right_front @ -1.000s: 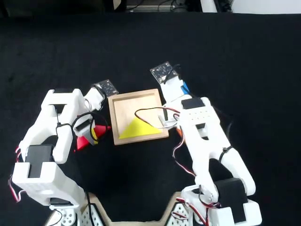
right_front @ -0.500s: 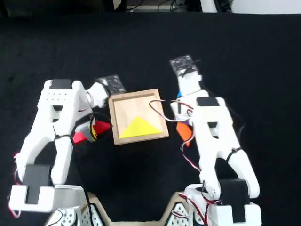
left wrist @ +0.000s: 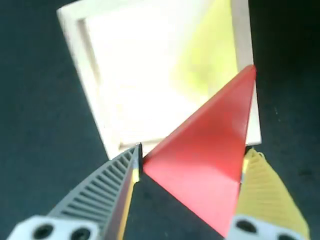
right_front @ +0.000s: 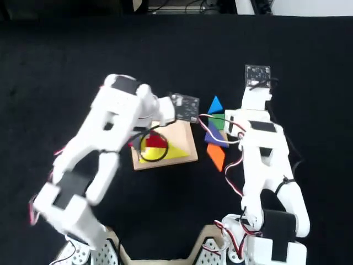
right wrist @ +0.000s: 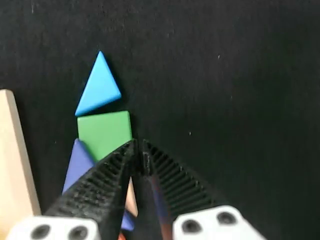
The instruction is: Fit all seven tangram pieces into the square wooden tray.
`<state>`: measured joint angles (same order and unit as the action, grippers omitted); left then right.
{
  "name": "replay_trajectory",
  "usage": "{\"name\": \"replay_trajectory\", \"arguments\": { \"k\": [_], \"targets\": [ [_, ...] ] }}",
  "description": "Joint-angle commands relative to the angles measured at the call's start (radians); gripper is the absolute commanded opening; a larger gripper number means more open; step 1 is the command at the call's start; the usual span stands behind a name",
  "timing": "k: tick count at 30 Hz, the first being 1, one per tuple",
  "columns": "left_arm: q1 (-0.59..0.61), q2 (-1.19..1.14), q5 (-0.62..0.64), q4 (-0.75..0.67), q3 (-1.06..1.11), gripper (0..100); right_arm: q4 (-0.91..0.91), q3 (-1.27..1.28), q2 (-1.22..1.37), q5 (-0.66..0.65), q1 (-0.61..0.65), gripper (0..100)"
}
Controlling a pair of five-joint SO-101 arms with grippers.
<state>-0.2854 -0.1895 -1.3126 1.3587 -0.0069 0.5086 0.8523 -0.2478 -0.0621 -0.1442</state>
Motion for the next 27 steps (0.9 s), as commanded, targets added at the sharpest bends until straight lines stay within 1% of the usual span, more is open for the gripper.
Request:
{"name": "replay_trajectory", "arguments": {
  "k": [1, 3, 6, 8, 15, 17, 20, 21, 27],
  "targets": [
    [-0.018, -0.218, -0.009, -0.011, -0.196, 29, -0.097, 0.016, -0.004, 0.009, -0.014, 1.1],
    [-0.018, -0.282, -0.012, 0.005, -0.239, 29, -0.117, 0.025, -0.004, 0.009, -0.014, 1.1],
    [-0.019, -0.334, -0.072, 0.048, -0.272, 29, -0.118, 0.025, -0.004, 0.009, -0.012, 1.1],
    [-0.019, -0.344, -0.091, 0.064, -0.282, 29, -0.118, 0.025, -0.004, 0.009, -0.012, 1.1],
    [-0.013, -0.344, -0.087, 0.072, -0.282, 29, -0.118, 0.025, -0.004, 0.009, -0.011, 1.1],
    [-0.013, -0.344, -0.075, 0.066, -0.283, 31, -0.118, 0.025, -0.004, 0.009, -0.011, 1.1],
    [-0.013, -0.345, 0.009, 0.04, -0.305, 39, -0.118, 0.025, -0.004, 0.009, -0.011, 1.1],
    [-0.012, -0.347, 0.028, 0.029, -0.314, 39, -0.118, 0.025, -0.004, 0.009, -0.011, 1.1],
    [-0.007, -0.345, 0.034, 0.025, -0.357, 39, -0.118, 0.025, -0.004, 0.006, -0.011, 1.1]
  ]
}}
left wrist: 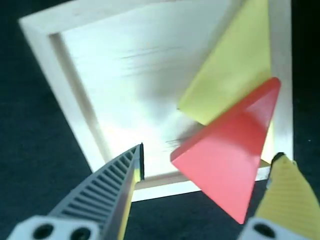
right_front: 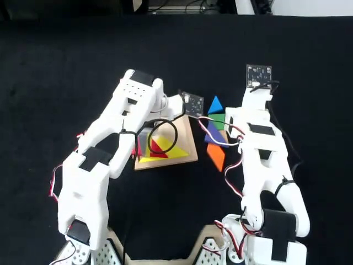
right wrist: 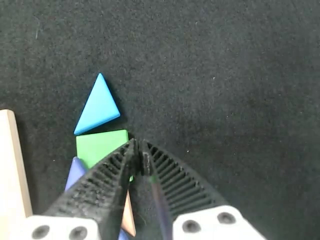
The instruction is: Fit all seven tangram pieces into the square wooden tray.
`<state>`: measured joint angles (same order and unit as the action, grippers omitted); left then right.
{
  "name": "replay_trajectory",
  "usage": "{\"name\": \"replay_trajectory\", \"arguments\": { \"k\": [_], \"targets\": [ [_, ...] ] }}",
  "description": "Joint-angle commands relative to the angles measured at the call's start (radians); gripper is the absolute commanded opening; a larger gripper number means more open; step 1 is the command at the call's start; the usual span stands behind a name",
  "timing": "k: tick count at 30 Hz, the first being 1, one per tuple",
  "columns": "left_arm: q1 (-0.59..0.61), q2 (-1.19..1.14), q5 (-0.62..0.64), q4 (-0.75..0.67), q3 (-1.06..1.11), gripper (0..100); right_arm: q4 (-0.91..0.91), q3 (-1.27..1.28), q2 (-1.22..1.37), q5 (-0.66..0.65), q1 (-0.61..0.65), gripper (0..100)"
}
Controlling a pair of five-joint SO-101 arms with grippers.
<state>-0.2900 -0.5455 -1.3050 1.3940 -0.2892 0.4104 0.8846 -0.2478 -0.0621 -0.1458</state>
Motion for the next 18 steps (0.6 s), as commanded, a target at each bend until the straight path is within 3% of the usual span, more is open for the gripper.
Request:
{"name": "replay_trajectory", "arguments": {
  "k": [1, 5, 8, 9, 12, 14, 18],
  "targets": [
    [0.008, 0.014, 0.026, -0.003, -0.091, 39, -0.02, -0.007, -0.004, 0.005, -0.009, 1.1],
    [0.074, 0.077, 0.058, 0.178, -0.251, 39, -0.02, -0.007, -0.004, 0.005, -0.009, 1.1],
    [0.096, 0.152, 0.081, 0.377, -0.341, 28, -0.02, -0.007, -0.004, 0.006, -0.009, 1.1],
    [0.101, 0.181, 0.12, 0.364, -0.326, 22, -0.02, -0.007, -0.004, 0.008, -0.009, 1.1],
    [0.113, 0.264, 0.279, 0.365, -0.228, 8, -0.02, -0.007, -0.004, 0.008, -0.009, 1.1],
    [0.107, 0.299, 0.354, 0.365, -0.096, 4, -0.02, -0.001, -0.004, 0.008, -0.012, 1.1],
    [0.054, 0.345, 0.377, 0.365, 0.194, 3, -0.02, 0.007, -0.007, 0.008, -0.014, 1.1]
  ]
}}
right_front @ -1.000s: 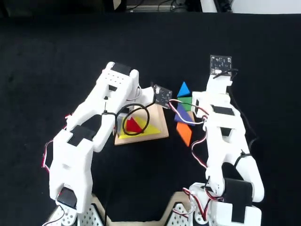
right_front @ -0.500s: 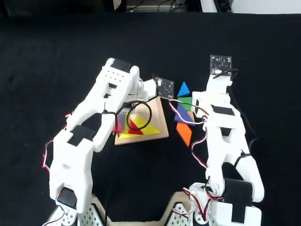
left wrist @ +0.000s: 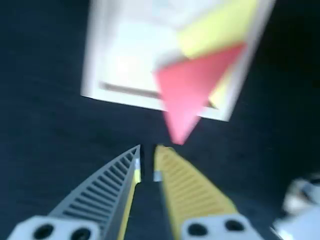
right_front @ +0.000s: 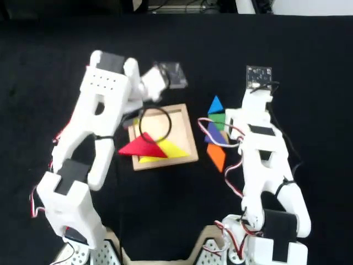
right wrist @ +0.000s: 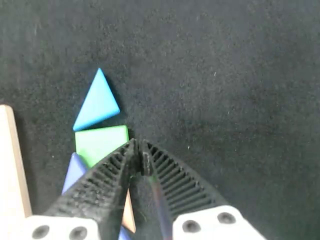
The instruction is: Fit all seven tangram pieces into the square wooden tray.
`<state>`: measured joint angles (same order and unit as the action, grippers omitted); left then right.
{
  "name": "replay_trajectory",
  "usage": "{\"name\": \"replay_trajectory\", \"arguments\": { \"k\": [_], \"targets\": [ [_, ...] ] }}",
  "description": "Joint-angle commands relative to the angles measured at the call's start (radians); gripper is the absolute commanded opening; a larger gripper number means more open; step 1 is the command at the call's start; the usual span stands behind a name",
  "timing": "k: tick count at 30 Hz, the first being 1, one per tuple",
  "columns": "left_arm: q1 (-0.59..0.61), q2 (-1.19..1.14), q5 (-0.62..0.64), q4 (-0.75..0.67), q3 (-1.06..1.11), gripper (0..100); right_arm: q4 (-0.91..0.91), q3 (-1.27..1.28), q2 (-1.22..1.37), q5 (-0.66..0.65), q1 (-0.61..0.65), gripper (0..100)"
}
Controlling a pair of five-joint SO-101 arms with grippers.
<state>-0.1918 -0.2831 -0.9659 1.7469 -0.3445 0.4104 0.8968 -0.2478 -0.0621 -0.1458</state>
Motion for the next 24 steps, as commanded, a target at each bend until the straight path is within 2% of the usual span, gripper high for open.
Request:
{"name": "replay_trajectory", "arguments": {
  "k": [1, 3, 7, 10, 17, 24],
  "targets": [
    [-0.061, 0.094, 0.04, 0.011, 0.311, 3, -0.02, -0.005, -0.007, 0.008, -0.014, 1.1],
    [-0.084, 0.104, 0.049, -0.034, 0.415, 3, -0.02, -0.004, -0.007, 0.008, -0.014, 1.1],
    [-0.053, 0.12, 0.173, -0.272, 0.578, 3, -0.02, -0.004, -0.005, 0.006, -0.014, 1.1],
    [-0.01, 0.109, 0.167, -0.373, 0.65, 3, -0.02, -0.004, -0.005, 0.005, -0.014, 1.1],
    [0.047, 0.072, 0.147, -0.404, 0.621, 3, -0.02, -0.004, -0.005, 0.003, -0.009, 1.1],
    [0.048, -0.091, 0.153, -0.402, 0.478, 3, -0.02, -0.004, -0.005, 0.003, -0.009, 1.1]
  ]
}}
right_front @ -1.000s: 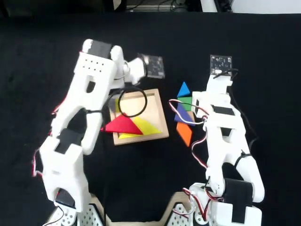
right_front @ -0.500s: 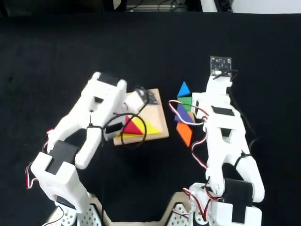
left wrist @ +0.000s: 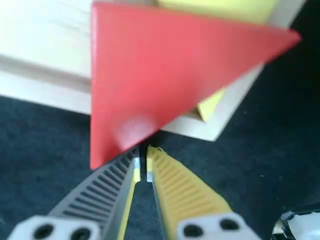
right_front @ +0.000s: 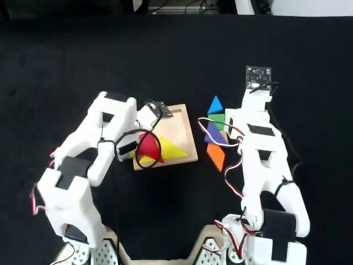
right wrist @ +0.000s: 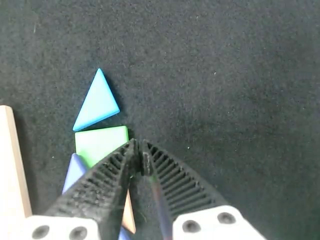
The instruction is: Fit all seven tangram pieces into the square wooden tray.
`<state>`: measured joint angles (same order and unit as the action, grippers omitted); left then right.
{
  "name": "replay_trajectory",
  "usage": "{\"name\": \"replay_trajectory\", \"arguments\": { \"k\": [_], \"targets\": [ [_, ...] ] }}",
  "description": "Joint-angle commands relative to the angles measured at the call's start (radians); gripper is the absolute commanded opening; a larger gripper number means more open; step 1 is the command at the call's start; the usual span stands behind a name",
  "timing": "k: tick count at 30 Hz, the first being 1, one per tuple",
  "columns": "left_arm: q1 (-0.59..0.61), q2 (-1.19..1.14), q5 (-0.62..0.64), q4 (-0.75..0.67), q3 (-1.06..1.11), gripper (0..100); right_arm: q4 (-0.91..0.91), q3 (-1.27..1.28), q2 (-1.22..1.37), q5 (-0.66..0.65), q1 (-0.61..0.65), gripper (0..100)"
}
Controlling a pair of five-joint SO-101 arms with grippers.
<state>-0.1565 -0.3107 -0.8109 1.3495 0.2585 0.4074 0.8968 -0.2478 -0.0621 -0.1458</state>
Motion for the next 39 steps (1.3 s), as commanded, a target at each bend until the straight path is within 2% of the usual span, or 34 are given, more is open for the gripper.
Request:
{"name": "replay_trajectory", "arguments": {
  "k": [1, 6, 12, 21, 29, 33, 36, 39],
  "targets": [
    [0.012, -0.091, 0.0, -0.005, -0.154, 3, -0.017, -0.004, -0.005, 0.003, -0.009, 1.1],
    [0.007, -0.183, 0.04, 0.003, -0.294, 3, -0.017, -0.004, -0.005, 0.002, -0.009, 1.1],
    [0.001, -0.187, 0.063, 0.005, -0.412, 3, -0.018, -0.004, -0.005, 0.002, -0.009, 1.1],
    [-0.058, -0.195, 0.066, 0.003, -0.475, 3, -0.02, -0.004, -0.005, 0.002, -0.009, 1.1],
    [-0.108, -0.196, 0.141, 0.003, -0.513, 3, -0.02, -0.004, -0.005, 0.002, -0.009, 1.1],
    [-0.088, -0.184, 0.141, 0.011, -0.516, 3, -0.021, -0.004, -0.005, 0.002, -0.009, 1.1],
    [-0.051, -0.141, 0.147, 0.127, -0.595, 3, -0.021, -0.004, -0.004, 0.002, -0.009, 1.1],
    [-0.088, -0.081, 0.207, 0.298, -0.674, 3, -0.023, -0.004, -0.004, 0.002, -0.009, 1.1]
  ]
}}
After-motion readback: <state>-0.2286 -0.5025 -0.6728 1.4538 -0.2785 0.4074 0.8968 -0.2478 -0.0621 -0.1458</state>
